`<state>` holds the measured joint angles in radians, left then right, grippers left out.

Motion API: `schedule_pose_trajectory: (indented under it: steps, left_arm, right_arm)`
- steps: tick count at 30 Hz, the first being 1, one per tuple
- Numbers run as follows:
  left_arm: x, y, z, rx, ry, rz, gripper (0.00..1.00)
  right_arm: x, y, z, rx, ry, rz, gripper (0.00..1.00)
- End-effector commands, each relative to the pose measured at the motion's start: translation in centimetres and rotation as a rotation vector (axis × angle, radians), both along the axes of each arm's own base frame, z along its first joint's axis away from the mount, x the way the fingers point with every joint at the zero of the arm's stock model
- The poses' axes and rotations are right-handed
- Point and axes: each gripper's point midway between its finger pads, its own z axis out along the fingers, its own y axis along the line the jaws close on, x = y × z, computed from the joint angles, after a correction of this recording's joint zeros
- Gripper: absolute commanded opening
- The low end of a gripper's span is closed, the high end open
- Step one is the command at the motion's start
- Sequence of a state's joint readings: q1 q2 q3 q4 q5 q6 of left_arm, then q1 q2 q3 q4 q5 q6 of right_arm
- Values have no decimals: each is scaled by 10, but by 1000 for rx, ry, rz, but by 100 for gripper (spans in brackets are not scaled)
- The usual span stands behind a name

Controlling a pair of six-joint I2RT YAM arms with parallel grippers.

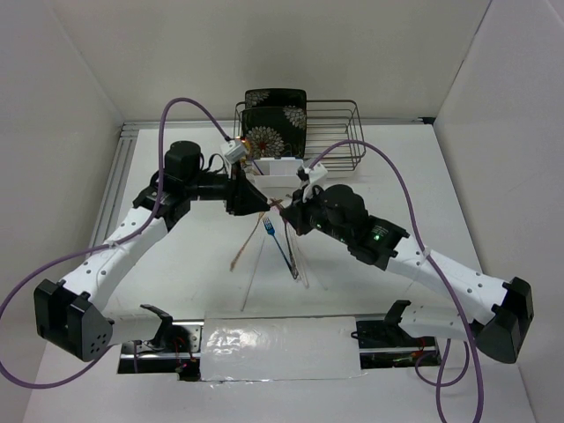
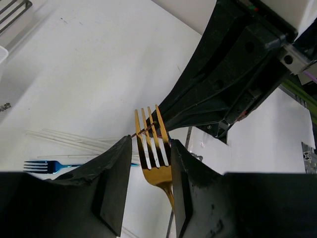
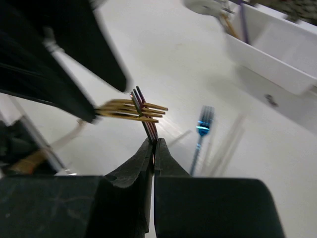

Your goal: Sort the eating utensils into containers

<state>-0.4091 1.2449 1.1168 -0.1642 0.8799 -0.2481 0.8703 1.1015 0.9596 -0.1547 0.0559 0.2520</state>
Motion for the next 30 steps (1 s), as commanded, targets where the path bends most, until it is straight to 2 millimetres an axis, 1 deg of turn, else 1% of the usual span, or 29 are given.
schedule_pose_trajectory:
  steps: [1,2,3,4,5,6,7,8,9,10,11,12,14,15,16,17,19,20,21,22,24,25,26,27,28,29,30]
  left_arm:
    - [-6,16,20,-8,-67,-31,11]
    - [-7,18,23,-8,-65,-28,11]
    - [-5,21,24,-11,-57,-22,11]
    - [-4,23,27,-14,-60,-16,11]
    - [-4,26,33,-25,-60,-18,11]
    - [-1,28,30,-21,-44,-9,11]
    - [4,32,34,-22,-49,8,11]
    - [3,31,35,-26,-44,-3,11]
    - [4,33,36,-27,-44,0,11]
    - [7,32,33,-26,-29,0,11]
    - [7,32,35,-28,-35,0,11]
    - [9,31,32,-27,-18,-3,12]
    - [8,28,30,-36,3,-18,12]
    - [6,26,25,-35,18,-25,14]
    - [7,26,25,-38,17,-20,21]
    - [3,20,22,-31,19,-34,25]
    - [9,12,10,7,31,5,41]
    - [11,9,7,16,37,22,45]
    - [9,6,3,15,53,17,49]
    - [9,2,0,15,47,13,54]
    - [8,-4,-8,21,65,14,58]
    - [9,-7,-13,22,72,13,59]
    - [9,-9,-20,26,89,9,64]
    - [7,-11,-17,16,92,0,66]
    - [9,-16,-25,23,99,-7,68]
    - [7,-20,-26,23,106,-14,73]
    - [6,-25,-32,29,128,-26,75]
  right_arm:
    - [35,-65,-9,-131,-67,-259,0]
    - [34,-63,-11,-132,-71,-243,0]
    - [33,-65,-15,-146,-76,-239,0]
    - [31,-65,-12,-144,-88,-224,0]
    - [30,-66,-16,-150,-90,-222,0]
    - [28,-64,-14,-145,-93,-205,0]
    - [25,-66,-22,-156,-83,-196,0]
    - [24,-65,-23,-155,-80,-194,0]
    - [19,-63,-26,-149,-72,-166,0]
    - [17,-63,-28,-147,-71,-157,0]
    - [17,-64,-27,-142,-70,-162,0]
    - [17,-62,-23,-127,-75,-155,0]
    - [16,-61,-24,-126,-73,-146,0]
    - [16,-60,-26,-131,-69,-144,0]
    - [18,-57,-27,-137,-66,-141,0]
    - [18,-59,-31,-150,-58,-142,0]
    - [20,-55,-32,-156,-49,-139,0]
    - [22,-53,-27,-147,-53,-134,0]
    - [24,-51,-24,-145,-57,-134,0]
    - [22,-48,-24,-141,-54,-121,0]
    - [23,-45,-13,-123,-67,-114,0]
    - [23,-46,-13,-121,-67,-114,0]
    - [25,-44,-3,-106,-78,-117,0]
    - [25,-43,2,-97,-85,-119,0]
    - [26,-42,4,-93,-87,-111,0]
    - [26,-42,1,-102,-77,-111,0]
    - [27,-40,4,-98,-80,-111,0]
